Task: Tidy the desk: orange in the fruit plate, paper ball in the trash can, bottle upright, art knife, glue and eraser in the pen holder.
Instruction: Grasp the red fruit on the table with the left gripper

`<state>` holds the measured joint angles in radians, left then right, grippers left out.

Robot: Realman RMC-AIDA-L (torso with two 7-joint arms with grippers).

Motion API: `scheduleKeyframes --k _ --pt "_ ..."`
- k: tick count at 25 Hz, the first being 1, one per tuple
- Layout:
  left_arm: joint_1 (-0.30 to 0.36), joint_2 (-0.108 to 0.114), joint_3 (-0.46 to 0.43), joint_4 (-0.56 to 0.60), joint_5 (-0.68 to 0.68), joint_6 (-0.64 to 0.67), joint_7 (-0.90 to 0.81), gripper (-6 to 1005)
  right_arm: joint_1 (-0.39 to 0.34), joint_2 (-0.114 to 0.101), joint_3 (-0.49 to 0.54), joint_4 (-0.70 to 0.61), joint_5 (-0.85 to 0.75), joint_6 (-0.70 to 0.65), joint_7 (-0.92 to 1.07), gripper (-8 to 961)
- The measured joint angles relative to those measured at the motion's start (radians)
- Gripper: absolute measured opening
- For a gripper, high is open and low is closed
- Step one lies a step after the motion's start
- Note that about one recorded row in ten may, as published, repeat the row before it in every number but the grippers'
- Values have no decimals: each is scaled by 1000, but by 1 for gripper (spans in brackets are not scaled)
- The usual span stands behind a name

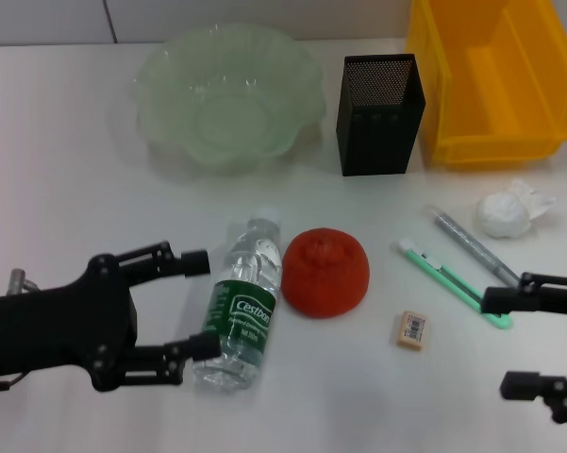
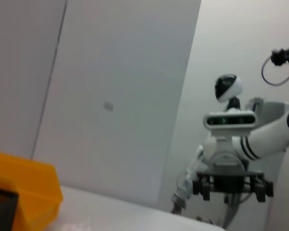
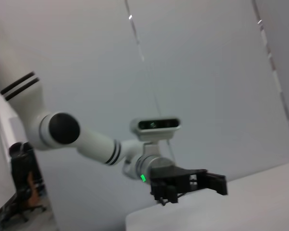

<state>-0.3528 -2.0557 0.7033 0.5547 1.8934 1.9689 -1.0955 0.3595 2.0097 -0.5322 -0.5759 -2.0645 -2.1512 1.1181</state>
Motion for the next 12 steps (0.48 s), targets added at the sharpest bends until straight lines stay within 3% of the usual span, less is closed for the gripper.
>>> scheduleKeyframes --k 12 --pt "-6 6 -7 4 43 -6 -25 831 35 26 -41 3 -2 23 1 751"
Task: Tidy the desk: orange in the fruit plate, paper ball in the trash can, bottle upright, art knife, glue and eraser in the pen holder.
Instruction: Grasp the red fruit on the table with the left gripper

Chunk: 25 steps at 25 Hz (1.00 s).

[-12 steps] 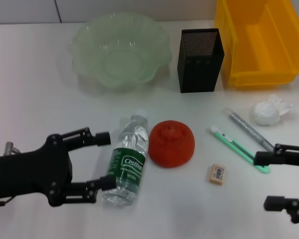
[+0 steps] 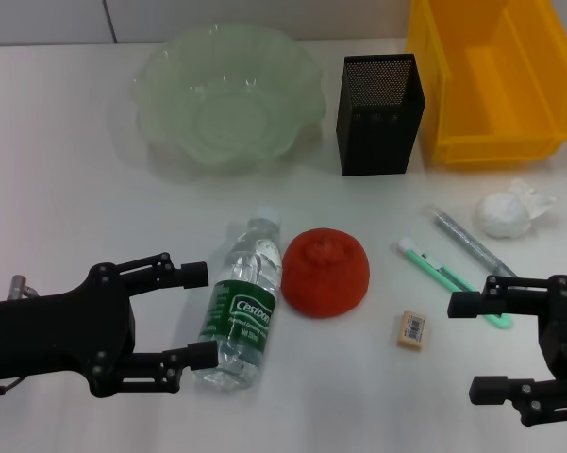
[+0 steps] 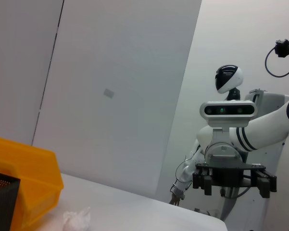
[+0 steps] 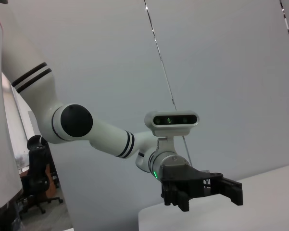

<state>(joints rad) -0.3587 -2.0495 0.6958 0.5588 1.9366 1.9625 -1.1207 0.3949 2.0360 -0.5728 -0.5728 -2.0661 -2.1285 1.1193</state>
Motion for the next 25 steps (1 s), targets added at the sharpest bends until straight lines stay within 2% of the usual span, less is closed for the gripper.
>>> scheduleKeyframes --k 8,12,16,18,19,20,21,22,23,24,25 --pt "-3 0 -2 9 1 -1 -31 821 3 2 4 2 0 21 -1 750" --pt "-32 -8 12 127 18 -90 -256 817 -5 2 8 2 0 29 -1 750" --pt "-92 -15 33 210 70 -148 -418 812 -28 0 16 2 7 64 -4 750" --pt "-165 -17 53 251 122 -202 -574 810 -40 -1 23 3 7 82 -4 749" --pt "-165 -17 53 251 122 -202 -574 809 -46 -2 27 3 7 88 -4 749" --pt "-190 -17 63 263 148 -226 -634 808 -53 -2 29 3 7 91 -4 749" --pt "-247 -17 97 290 221 -301 -798 807 -65 -3 34 2 7 94 -5 749" --pt "-247 -17 97 290 221 -301 -798 806 -65 -3 34 2 7 94 -5 749" --pt "-267 -17 116 303 251 -328 -863 805 -76 -4 47 0 6 99 -6 749" --pt "-304 -16 161 325 308 -375 -1000 803 -79 -4 53 -1 5 101 -6 749" --pt "-304 -16 161 325 308 -375 -1000 802 -79 -4 53 -1 5 101 -6 749"
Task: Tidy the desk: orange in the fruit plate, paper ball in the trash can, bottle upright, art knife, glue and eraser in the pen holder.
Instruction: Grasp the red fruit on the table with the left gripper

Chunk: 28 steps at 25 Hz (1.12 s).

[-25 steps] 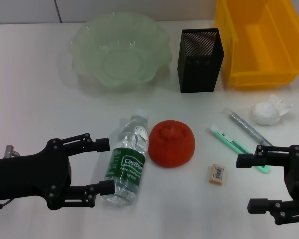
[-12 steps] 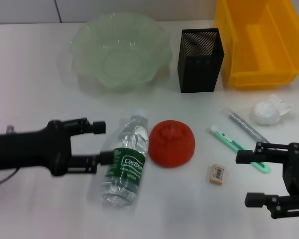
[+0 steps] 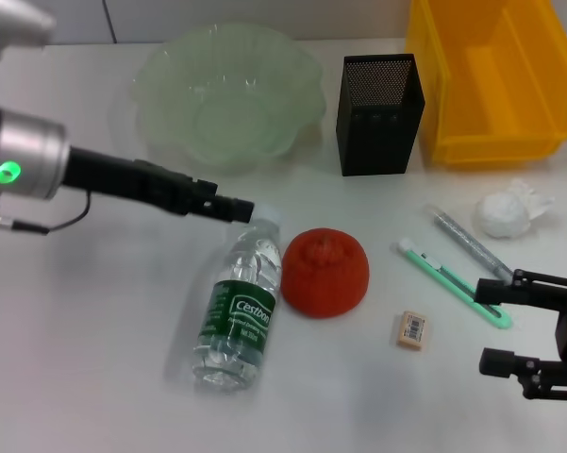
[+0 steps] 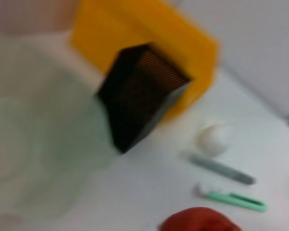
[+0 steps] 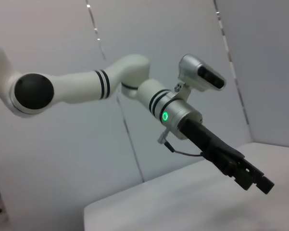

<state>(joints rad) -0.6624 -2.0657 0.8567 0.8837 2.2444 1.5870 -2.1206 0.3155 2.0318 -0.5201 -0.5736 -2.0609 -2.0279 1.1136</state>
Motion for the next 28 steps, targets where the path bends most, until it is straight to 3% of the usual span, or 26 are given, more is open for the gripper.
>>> scheduleKeyframes --k 1,5,6,11,22,28 --pt "-29 0 47 14 27 -30 -100 801 -5 0 10 0 -1 4 -1 749" --pt "-69 -1 137 27 41 -76 -236 797 -9 -1 11 -2 -1 5 -2 748" --pt "-89 -1 198 29 43 -110 -303 796 -10 -2 11 -4 -1 5 -2 748" --pt "-131 -6 287 35 82 -173 -417 790 -10 -2 11 -4 -2 7 -7 748" --pt "-167 -11 407 -3 146 -262 -575 778 -6 2 11 -4 3 29 -20 747" --pt "-194 -14 442 -91 139 -320 -589 771 0 3 12 -5 4 29 -28 746"
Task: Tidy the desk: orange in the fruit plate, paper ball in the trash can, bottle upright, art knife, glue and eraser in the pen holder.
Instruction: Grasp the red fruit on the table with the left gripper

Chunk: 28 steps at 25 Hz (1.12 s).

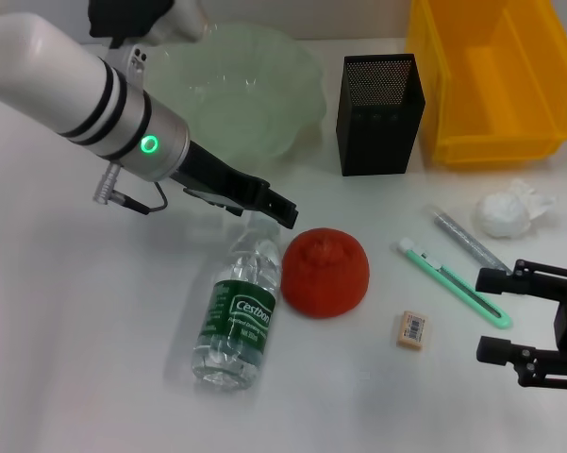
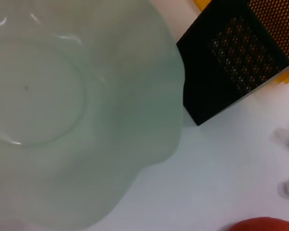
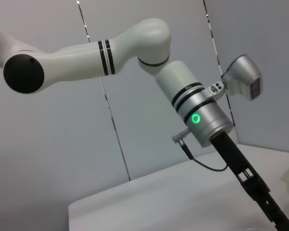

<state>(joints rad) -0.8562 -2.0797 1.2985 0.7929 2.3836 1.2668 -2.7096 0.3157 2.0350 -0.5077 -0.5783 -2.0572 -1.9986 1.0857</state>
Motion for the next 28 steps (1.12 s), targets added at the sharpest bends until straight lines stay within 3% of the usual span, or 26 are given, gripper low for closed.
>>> scheduleKeyframes --k 15,28 --pt "-5 0 89 -4 -4 -27 -27 754 2 3 2 6 2 12 0 745" --pt "9 0 117 25 -29 -34 -19 485 -7 2 14 8 2 14 0 744"
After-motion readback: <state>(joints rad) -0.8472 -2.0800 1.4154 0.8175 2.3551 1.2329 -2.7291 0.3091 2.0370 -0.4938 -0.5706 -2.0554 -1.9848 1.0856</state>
